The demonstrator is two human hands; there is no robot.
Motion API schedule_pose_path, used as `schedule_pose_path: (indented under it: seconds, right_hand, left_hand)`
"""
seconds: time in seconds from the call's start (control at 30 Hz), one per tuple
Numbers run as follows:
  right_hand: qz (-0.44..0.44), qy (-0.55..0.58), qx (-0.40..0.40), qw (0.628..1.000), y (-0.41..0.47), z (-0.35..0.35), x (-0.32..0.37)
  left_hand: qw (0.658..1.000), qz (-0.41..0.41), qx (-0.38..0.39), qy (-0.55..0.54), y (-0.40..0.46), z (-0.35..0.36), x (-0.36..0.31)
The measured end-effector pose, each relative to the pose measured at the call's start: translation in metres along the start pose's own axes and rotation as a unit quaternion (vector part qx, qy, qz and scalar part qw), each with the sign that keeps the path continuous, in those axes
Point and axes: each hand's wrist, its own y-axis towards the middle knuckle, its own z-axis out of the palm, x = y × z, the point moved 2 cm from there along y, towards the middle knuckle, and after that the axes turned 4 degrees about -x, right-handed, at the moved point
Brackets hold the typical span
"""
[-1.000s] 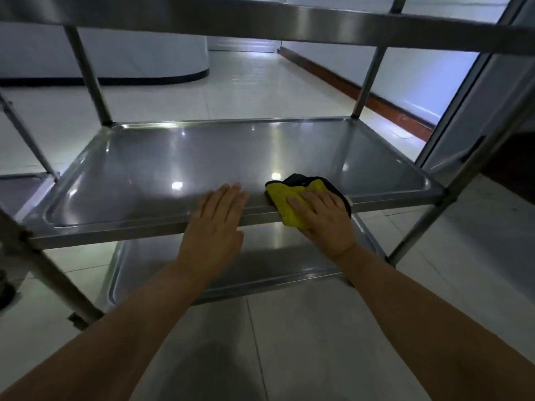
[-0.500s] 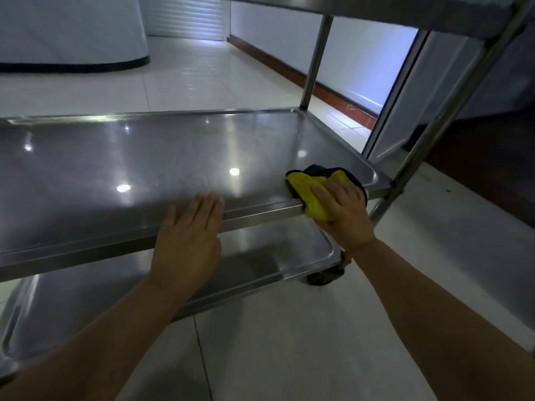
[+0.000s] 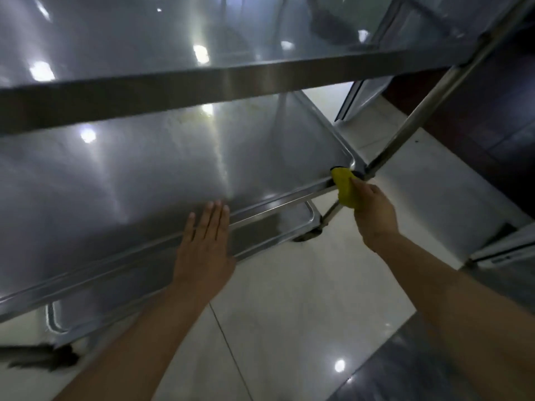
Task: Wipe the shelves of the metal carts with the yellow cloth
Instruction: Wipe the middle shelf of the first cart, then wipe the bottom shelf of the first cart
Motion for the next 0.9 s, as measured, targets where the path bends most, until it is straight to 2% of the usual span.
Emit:
schedule_pose_path:
  seconds: [0.07, 0.17, 0.3, 0.37, 0.47, 0.53, 0.63, 0.7, 0.77, 0.9]
  right_hand:
    - [0.052, 0.022, 0.029, 0.998, -0.024, -0.028, 0.006]
    - [0.134, 0.134, 0.079, 0.979, -0.064, -0.086, 0.029]
    - [0.234, 0.271, 0.079, 0.93, -0.089, -0.192, 0.058]
    - [0.253, 0.312, 0.068, 0.913, -0.091, -0.251, 0.068]
    - [0.267, 0.381, 0.049, 0.884, -0.085, -0.339, 0.077]
    - [0.269, 0.401, 0.048, 0.874, -0.078, -0.383, 0.074]
    - [0.245, 0.388, 0.037, 0.888, -0.054, -0.434, 0.065]
    - [0.213, 0.34, 0.034, 0.915, -0.03, -0.458, 0.056]
    - [0.185, 0.277, 0.043, 0.942, -0.009, -0.472, 0.042]
    - [0.169, 0.214, 0.071, 0.959, 0.036, -0.481, 0.02]
  left_hand:
    - [0.999, 0.013, 0.031, -0.023, -0.006, -0.031, -0.023]
    - [0.989, 0.051, 0.093, -0.107, -0.005, -0.097, -0.08]
    - [0.967, 0.054, 0.121, -0.22, 0.022, -0.2, -0.168]
    - [0.941, 0.021, 0.158, -0.299, 0.034, -0.251, -0.211]
    - [0.871, -0.049, 0.244, -0.423, 0.051, -0.325, -0.275]
    - [0.845, -0.073, 0.275, -0.454, 0.068, -0.363, -0.314]
    - [0.838, -0.09, 0.268, -0.466, 0.098, -0.401, -0.357]
    - [0.837, -0.075, 0.248, -0.483, 0.12, -0.418, -0.376]
    - [0.84, -0.062, 0.232, -0.487, 0.14, -0.429, -0.389]
    - [0.827, -0.046, 0.217, -0.516, 0.188, -0.432, -0.407]
